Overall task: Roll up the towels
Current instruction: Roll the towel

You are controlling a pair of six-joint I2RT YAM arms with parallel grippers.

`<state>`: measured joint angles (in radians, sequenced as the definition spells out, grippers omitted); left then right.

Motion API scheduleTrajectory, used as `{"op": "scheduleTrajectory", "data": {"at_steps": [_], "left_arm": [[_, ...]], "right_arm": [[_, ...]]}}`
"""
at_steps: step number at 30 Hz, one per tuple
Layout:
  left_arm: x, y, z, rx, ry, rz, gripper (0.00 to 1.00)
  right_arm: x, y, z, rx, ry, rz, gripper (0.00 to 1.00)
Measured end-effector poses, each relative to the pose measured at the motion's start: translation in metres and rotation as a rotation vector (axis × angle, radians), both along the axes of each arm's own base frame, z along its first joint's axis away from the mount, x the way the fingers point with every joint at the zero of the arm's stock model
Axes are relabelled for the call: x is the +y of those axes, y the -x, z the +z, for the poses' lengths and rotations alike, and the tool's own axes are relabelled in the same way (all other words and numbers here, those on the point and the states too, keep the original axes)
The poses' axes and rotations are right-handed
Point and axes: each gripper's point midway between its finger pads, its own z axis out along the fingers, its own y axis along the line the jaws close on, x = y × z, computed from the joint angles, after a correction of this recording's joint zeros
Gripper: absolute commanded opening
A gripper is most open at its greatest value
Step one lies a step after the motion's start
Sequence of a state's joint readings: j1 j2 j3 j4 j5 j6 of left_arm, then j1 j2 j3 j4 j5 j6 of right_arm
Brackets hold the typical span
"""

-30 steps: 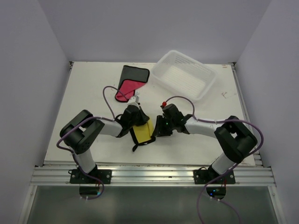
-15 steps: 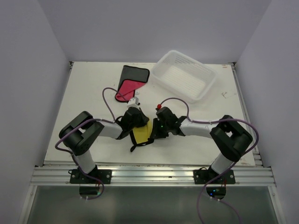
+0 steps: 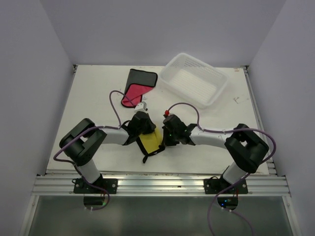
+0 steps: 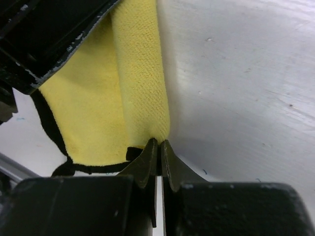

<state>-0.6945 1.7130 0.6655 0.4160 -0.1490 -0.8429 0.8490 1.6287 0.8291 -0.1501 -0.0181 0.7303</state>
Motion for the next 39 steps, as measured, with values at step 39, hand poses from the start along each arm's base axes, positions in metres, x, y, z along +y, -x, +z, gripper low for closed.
{"op": "scheduleTrajectory", "data": {"at_steps": [39], "left_arm": [[-0.021, -0.006, 0.067, 0.081, -0.06, -0.181, 0.38]], "right_arm": [[-0.02, 0.012, 0.009, -0.393, 0.366, 0.146, 0.0]]}}
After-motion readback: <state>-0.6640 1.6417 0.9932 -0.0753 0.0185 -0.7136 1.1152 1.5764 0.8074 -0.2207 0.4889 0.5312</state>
